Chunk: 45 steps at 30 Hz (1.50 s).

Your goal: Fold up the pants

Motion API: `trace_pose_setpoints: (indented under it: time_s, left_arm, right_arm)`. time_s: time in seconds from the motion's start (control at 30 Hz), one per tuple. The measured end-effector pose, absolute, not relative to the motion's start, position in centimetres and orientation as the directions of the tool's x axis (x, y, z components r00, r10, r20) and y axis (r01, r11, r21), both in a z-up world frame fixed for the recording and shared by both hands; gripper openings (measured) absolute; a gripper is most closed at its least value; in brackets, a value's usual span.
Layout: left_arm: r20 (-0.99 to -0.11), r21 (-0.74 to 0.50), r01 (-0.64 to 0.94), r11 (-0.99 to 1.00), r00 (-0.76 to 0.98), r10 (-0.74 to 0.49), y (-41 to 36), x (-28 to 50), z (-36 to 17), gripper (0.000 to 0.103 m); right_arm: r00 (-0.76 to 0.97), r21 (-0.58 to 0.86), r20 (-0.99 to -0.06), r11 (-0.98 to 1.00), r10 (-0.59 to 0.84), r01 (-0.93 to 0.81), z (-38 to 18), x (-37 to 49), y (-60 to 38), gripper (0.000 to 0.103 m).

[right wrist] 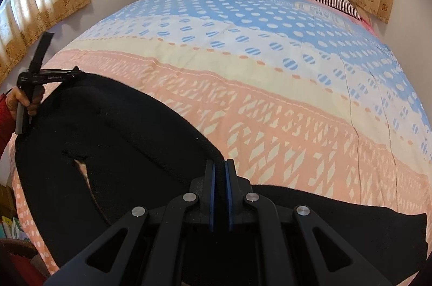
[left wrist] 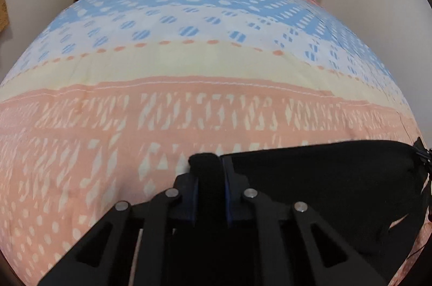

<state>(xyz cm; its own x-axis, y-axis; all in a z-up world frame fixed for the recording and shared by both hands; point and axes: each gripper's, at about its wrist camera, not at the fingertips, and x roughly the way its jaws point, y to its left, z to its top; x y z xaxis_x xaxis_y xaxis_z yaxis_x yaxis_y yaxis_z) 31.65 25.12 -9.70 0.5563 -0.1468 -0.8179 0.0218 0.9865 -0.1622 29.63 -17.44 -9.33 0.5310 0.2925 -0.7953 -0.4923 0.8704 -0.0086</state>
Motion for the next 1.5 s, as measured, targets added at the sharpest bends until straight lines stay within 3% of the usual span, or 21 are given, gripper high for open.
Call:
trace_pose_setpoints:
  time_s: [0.27, 0.53, 0.77, 0.9, 0.97, 1.07, 1.17, 1.23, 1.3, 1.37, 1.5]
  left_arm:
    - [-0.652, -0.254, -0.001, 0.967, 0.739, -0.171, 26.2, 26.1, -3.1, 0.015]
    - [-0.54, -0.252, 0.072, 0.965, 0.817, -0.201, 25.6, 18.0, 1.4, 0.015]
    - [-0.494, -0.188, 0.111, 0.976, 0.848, -0.192, 23.9, 11.3, -0.8, 0.015]
    - [-0.453, -0.105, 0.133, 0.986, 0.876, -0.166, 22.5, 7.9, -2.4, 0.015]
    - [-0.471, -0.063, 0.147, 0.987, 0.868, -0.16, 21.9, 7.1, -3.7, 0.016]
    - [-0.563, -0.002, 0.147, 0.989, 0.817, -0.122, 21.6, 6.5, -6.5, 0.024]
    - [-0.637, -0.021, 0.148, 0.989, 0.76, -0.127, 22.1, 6.6, -8.2, 0.029]
    - [-0.639, -0.065, 0.132, 0.989, 0.756, -0.143, 23.0, 6.4, -7.7, 0.036]
    - [-0.634, -0.103, 0.102, 0.989, 0.76, -0.145, 23.8, 5.7, -6.9, 0.054]
    - [-0.636, -0.131, 0.084, 0.988, 0.757, -0.148, 24.7, 4.7, -6.4, 0.057]
    - [-0.646, -0.144, 0.015, 0.99, 0.756, -0.105, 25.6, 2.0, -6.0, 0.057]
  right_arm:
    - [0.609, -0.009, -0.725, 0.879, 0.323, -0.476, -5.6, 27.2, -18.0, 0.006]
    - [0.685, 0.033, -0.59, 0.861, 0.426, -0.507, 0.0, 18.8, -20.3, 0.001]
    - [0.647, 0.12, -0.612, 0.862, 0.455, -0.492, -3.7, 13.9, -21.9, 0.001]
    - [0.596, 0.266, -0.619, 0.851, 0.511, -0.453, -7.0, 13.0, -21.8, 0.001]
    - [0.578, 0.313, -0.62, 0.843, 0.531, -0.438, -8.3, 12.8, -21.4, 0.001]
    - [0.553, 0.355, -0.637, 0.841, 0.538, -0.409, -9.8, 12.9, -20.7, 0.002]
    - [0.5, 0.443, -0.65, 0.82, 0.572, -0.362, -10.8, 13.9, -21.0, 0.002]
    - [0.465, 0.532, -0.626, 0.779, 0.626, -0.333, -11.1, 14.5, -21.8, 0.002]
    - [0.452, 0.631, -0.564, 0.714, 0.691, -0.304, -10.9, 15.1, -23.1, 0.002]
    - [0.447, 0.705, -0.502, 0.649, 0.741, -0.284, -10.4, 15.7, -24.1, 0.003]
    - [0.454, 0.722, -0.475, 0.629, 0.754, -0.29, -9.5, 16.9, -23.9, 0.006]
